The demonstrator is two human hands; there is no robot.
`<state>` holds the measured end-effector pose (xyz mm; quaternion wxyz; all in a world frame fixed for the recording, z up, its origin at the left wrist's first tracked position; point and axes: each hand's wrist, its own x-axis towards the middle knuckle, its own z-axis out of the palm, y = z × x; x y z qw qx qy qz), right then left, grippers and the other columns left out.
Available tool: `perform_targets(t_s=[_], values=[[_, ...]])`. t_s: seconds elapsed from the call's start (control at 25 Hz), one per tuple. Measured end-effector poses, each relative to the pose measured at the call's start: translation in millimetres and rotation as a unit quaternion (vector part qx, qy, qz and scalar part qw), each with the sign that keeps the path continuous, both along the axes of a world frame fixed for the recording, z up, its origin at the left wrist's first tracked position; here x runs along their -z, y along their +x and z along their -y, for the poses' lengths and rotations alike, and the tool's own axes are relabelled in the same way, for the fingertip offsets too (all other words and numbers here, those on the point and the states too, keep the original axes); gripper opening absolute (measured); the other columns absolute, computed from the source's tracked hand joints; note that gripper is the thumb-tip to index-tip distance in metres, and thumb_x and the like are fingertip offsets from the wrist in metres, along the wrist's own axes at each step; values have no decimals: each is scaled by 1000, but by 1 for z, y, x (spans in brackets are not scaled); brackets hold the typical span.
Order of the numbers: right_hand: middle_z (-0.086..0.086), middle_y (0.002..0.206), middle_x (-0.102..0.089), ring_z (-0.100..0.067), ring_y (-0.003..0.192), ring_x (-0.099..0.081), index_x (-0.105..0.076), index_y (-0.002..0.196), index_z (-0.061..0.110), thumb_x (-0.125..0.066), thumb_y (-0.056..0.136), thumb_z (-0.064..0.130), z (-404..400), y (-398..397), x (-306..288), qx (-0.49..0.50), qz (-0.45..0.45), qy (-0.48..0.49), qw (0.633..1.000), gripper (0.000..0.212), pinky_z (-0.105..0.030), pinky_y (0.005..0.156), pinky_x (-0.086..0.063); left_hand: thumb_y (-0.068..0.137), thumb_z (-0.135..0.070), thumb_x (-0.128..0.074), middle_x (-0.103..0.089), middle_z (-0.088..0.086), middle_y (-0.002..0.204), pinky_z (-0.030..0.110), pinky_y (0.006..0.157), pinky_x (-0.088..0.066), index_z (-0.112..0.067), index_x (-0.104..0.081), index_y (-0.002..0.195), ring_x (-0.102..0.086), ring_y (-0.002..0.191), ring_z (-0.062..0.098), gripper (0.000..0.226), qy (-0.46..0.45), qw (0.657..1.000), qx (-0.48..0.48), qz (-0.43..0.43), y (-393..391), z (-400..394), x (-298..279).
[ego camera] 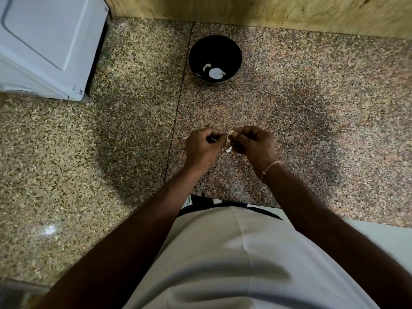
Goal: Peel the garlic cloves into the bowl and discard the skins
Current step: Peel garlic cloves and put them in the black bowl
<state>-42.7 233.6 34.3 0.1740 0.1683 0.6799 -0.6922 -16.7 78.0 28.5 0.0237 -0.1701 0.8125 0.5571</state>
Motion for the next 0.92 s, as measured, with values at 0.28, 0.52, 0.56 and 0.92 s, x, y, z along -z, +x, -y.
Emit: perform_targets(t_s=[0.28,0.52,0.56,0.92], values=[[-10,86,-79,-26,82,-77,-76,93,11,-76,91,4,2,1,-7,-12,-31,12,999,7,-33,73,-65,91,-13,-80,-78,-6,84,33,72,-64,-11,-82,98,-74,75,7,7,-35,998,15,-57,0,-3,-4],[-13,87,-78,-27,81,-76,-76,97,3,-77,90,4,3,-3,-8,-9,-35,-5,999,8,-40,78,-65,90,-17,-81,-78,-3,85,36,68,-64,-11,-82,95,-74,74,8,8,-74,994,14,-82,-5,-4,-9],[-12,86,-78,-25,79,-76,-76,95,6,-78,89,5,3,-4,-8,-6,-36,-14,999,6,-39,77,-65,90,-17,-81,-78,-4,85,36,68,-64,-11,-82,95,-74,74,8,8,-74,994,12,-82,-6,-5,-10],[-12,88,-78,-25,80,-76,-76,95,7,-79,88,6,2,-7,-8,8,-24,-53,998,7,-35,75,-63,89,-14,-81,-74,-8,80,31,65,-63,-15,-79,89,-71,70,5,2,-76,992,-5,-97,-11,-11,-13]])
